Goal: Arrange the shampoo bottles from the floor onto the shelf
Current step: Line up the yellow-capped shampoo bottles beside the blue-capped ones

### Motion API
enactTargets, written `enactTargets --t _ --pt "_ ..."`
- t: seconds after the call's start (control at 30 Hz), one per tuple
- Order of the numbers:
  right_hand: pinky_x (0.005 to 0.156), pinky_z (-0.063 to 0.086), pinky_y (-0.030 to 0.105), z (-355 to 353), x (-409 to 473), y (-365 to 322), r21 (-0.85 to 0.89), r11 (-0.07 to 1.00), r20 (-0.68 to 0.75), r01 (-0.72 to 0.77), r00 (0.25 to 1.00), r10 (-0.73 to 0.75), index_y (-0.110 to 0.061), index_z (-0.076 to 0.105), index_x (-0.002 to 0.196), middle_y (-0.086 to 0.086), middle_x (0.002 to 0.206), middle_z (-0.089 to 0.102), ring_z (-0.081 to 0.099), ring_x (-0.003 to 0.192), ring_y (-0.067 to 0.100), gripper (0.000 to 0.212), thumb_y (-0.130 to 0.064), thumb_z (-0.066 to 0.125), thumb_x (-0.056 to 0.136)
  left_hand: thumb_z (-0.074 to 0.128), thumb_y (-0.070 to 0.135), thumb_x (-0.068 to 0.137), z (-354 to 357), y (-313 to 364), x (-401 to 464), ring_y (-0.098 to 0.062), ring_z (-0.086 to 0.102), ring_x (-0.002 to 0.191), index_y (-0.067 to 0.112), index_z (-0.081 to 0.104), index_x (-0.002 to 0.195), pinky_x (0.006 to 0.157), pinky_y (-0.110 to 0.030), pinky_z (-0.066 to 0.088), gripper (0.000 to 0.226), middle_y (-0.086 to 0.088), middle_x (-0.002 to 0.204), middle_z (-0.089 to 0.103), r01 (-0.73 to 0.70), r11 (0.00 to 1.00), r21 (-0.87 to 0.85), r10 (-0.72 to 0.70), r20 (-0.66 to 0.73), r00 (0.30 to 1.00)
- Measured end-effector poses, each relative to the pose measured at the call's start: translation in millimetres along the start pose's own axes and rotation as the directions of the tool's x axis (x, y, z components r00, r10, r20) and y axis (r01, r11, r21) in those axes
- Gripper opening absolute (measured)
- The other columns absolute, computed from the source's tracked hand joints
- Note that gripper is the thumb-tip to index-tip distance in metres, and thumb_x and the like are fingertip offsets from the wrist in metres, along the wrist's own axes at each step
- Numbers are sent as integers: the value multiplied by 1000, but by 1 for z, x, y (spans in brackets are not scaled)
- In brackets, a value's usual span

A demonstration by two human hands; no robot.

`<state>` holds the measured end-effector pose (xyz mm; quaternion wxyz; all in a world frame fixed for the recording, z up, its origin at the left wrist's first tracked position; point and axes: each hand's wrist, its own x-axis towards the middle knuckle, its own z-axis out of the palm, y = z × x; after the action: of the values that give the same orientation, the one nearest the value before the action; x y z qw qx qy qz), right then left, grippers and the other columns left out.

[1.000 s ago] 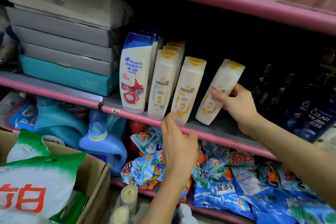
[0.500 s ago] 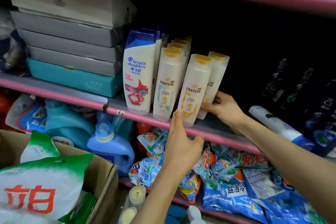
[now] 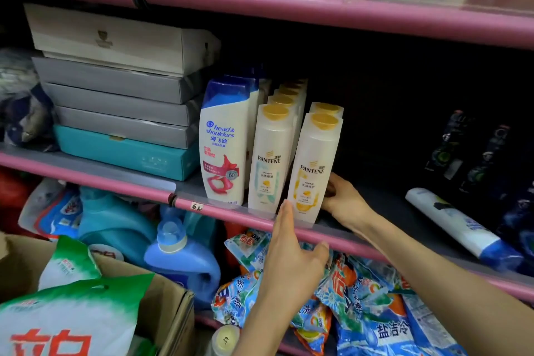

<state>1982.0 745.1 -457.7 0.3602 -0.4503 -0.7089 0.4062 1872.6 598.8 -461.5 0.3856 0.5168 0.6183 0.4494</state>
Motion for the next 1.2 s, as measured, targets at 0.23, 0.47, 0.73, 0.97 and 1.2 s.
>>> enactTargets --t 0.23,0.47,0.73,0.97,1.2 --pt "60 45 1 0 -3 1 -104 994 32 19 999 -16 -36 60 107 -26 89 65 62 82 -14 34 -19 73 81 59 31 86 0 1 0 -11 35 137 37 -3 150 110 -35 36 89 22 156 7 -2 1000 -4 2 -3 1000" --pt "68 44 5 0 -6 -1 -130 991 52 23 999 -16 -30 57 119 -19 101 63 60 91 -5 36 -21 67 86 59 32 86 0 -1 1 -14 42 132 40 -3 149 105 -31 42 89 23 154 12 3 1000 -21 -3 -6 1000" --pt "70 45 7 -1 -8 -2 -132 991 69 30 997 -21 -32 57 115 -19 101 64 59 94 -5 32 -18 65 88 59 31 87 0 -3 3 2 53 111 40 -3 149 76 -8 41 88 18 154 20 37 999 -12 -37 5 999" --pt "72 45 6 -2 -9 -2 -143 989 73 39 997 -28 -30 58 118 -16 105 65 59 98 -5 33 -17 65 88 59 31 87 0 -1 3 22 52 86 42 -2 149 63 -4 41 87 10 149 34 56 998 -9 -56 3 998" --pt "85 50 18 -3 -9 -2 -143 989 73 24 997 -13 -27 59 121 -11 112 67 62 104 3 36 -18 67 87 59 30 87 -1 1 0 -7 47 125 40 0 149 98 -26 45 86 9 150 33 20 1000 13 -19 -24 1000"
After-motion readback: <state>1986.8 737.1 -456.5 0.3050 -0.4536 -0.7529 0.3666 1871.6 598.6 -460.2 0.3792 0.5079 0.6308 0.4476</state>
